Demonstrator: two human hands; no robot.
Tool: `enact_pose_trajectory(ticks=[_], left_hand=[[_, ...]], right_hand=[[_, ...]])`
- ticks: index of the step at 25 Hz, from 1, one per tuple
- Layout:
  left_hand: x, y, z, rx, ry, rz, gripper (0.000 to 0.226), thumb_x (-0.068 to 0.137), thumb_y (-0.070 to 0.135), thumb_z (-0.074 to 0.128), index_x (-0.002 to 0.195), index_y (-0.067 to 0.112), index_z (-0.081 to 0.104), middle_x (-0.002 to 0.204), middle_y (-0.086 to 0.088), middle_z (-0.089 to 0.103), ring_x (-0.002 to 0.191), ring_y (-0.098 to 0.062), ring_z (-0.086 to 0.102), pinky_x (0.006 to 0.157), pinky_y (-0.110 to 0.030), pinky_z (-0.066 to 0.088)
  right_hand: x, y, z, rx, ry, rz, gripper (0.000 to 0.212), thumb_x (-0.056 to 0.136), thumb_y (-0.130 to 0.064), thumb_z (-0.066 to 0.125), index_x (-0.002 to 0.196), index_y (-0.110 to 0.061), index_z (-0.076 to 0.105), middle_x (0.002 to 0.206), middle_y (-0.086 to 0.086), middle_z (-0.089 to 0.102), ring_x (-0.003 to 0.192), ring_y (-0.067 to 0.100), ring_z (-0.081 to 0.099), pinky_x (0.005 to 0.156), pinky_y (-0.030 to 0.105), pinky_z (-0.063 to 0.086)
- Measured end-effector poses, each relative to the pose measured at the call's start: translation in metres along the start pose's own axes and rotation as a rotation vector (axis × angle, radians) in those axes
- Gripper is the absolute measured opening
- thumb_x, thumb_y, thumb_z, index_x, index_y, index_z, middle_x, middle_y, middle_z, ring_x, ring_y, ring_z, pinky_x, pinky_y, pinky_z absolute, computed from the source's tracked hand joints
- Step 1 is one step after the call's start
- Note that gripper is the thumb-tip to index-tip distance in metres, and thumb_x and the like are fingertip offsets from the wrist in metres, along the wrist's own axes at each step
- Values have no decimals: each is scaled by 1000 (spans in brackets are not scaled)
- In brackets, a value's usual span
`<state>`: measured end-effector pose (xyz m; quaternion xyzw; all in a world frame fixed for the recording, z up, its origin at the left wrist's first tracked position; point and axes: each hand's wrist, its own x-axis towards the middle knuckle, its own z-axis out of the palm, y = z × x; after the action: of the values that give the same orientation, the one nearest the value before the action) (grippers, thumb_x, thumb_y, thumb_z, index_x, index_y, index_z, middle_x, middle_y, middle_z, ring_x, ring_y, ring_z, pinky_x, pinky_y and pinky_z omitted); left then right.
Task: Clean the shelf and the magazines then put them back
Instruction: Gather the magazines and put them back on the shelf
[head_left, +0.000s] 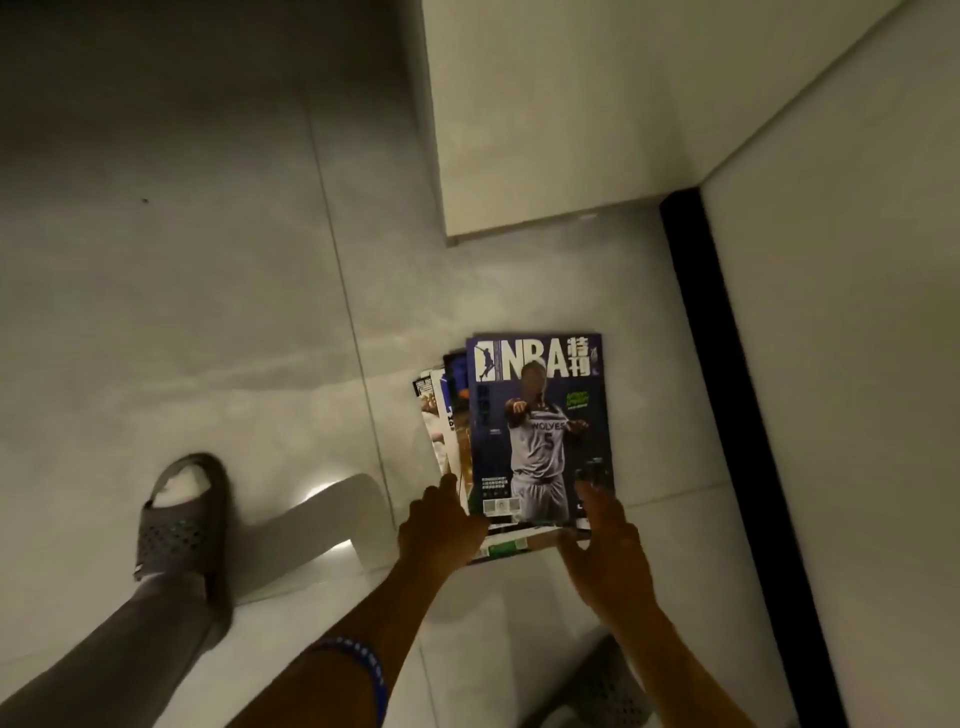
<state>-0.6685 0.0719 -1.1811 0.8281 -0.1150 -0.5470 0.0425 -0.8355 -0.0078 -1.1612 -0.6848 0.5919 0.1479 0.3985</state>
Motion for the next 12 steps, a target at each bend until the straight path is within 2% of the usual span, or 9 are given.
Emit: enact_pose_trajectory(ticks=[2,4,6,8,10,12], left_hand=[[48,-14,26,3,26,-88,72,81,51,65,139,22,34,131,-5,53,117,-28,54,96,-45,49],[86,-30,45,-300,15,-158,70,74,47,73,132,21,43,124,-3,60,106,-23,62,89,-43,53],[108,-40,56,-575,1,-137,70,66,41,80,126,23,49,118,-1,65,97,-18,66,82,-38,56],[120,-45,57,-686,29,-124,63,65,37,82,121,24,55,111,0,69,93,-17,69,78,-36,57],[125,-50,54,-784,18,-129,40,76,24,79,112,23,62,103,0,72,88,-15,70,70,-28,55],[122,-50,48,-848,-44,-160,34,77,20,78,108,23,63,99,-1,72,87,-17,69,67,-27,53]], right_hand=[[48,17,31,91,-18,60,68,87,-49,62,145,-28,34,142,3,46,122,27,53,98,43,47],[87,34,53,99,57,202,84,78,-52,72,144,-25,28,143,10,42,124,36,49,98,55,46],[108,49,65,54,76,275,104,67,-67,70,146,-21,21,145,15,36,124,41,47,95,60,46],[114,63,73,144,19,231,109,58,-78,67,145,-28,23,141,8,42,118,35,53,90,54,51],[112,72,84,189,-31,218,100,60,-73,70,142,-36,28,135,-3,48,113,23,57,87,47,53],[107,71,89,198,-34,212,104,55,-76,70,142,-34,31,132,-3,52,111,22,59,88,44,53]])
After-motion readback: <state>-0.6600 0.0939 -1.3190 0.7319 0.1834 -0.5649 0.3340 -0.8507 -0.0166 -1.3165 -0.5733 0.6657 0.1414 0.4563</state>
